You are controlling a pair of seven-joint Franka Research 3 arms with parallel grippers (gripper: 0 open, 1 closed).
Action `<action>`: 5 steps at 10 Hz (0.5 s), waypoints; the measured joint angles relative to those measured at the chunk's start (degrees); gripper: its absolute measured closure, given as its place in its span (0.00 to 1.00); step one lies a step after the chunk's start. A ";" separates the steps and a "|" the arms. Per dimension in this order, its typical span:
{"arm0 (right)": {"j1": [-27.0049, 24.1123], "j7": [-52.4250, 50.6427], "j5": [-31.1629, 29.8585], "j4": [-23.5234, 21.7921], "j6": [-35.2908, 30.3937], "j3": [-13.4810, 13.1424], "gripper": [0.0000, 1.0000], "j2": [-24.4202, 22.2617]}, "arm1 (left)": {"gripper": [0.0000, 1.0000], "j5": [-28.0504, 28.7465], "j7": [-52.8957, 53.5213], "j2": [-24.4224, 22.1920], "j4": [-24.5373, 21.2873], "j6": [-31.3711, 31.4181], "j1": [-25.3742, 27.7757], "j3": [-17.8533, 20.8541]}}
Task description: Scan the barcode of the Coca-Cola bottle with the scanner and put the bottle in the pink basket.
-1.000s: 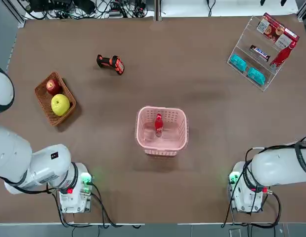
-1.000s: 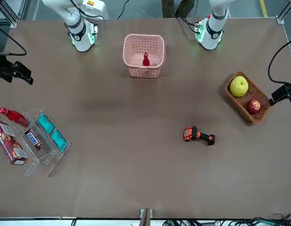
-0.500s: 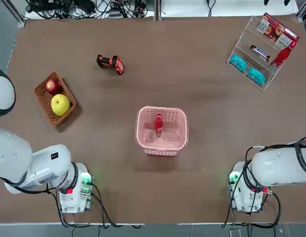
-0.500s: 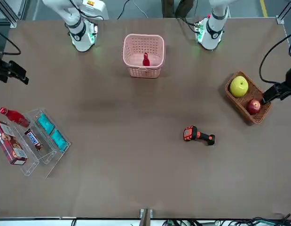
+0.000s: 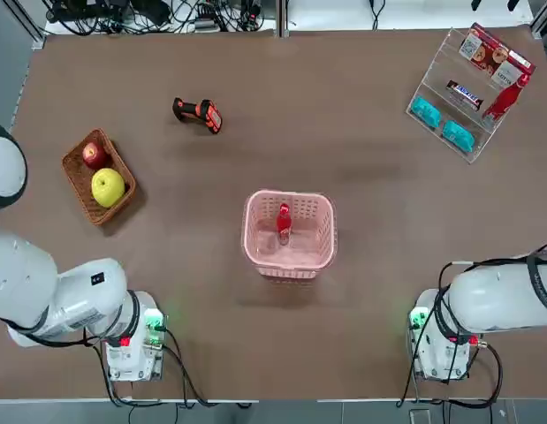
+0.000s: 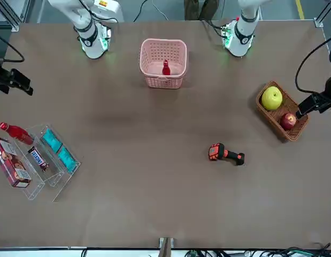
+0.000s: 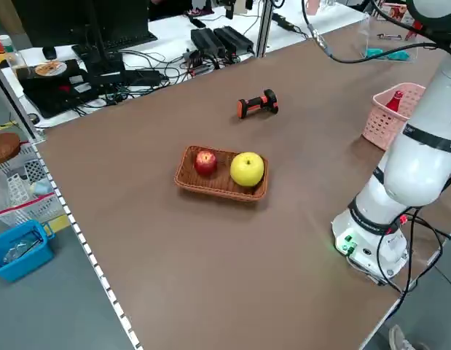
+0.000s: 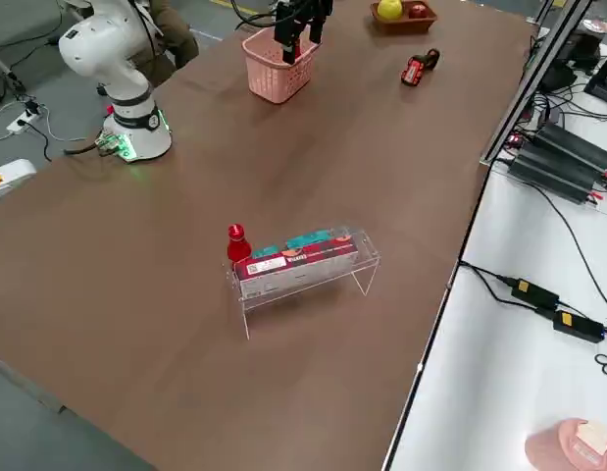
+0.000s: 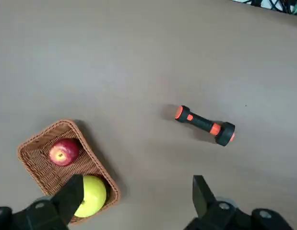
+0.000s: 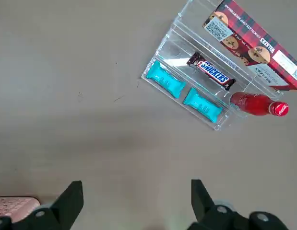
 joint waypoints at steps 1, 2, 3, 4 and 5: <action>0.00 -0.02 0.00 0.00 -0.01 0.00 0.01 0.00 | 0.00 0.00 0.27 -0.04 0.00 -0.17 0.00 0.04; 0.00 -0.04 0.00 0.00 -0.01 0.00 0.01 0.00 | 0.00 0.00 0.27 -0.04 0.00 -0.24 -0.01 0.04; 0.00 -0.05 0.00 0.02 -0.01 0.00 0.01 0.00 | 0.00 0.00 0.27 -0.04 0.00 -0.28 -0.02 0.04; 0.00 -0.05 0.00 0.05 -0.01 0.00 0.01 0.00 | 0.00 0.00 0.27 -0.07 0.00 -0.30 -0.04 0.04; 0.00 -0.05 0.00 0.06 -0.01 -0.01 0.01 0.00 | 0.00 0.00 0.27 -0.19 0.01 -0.40 -0.10 0.03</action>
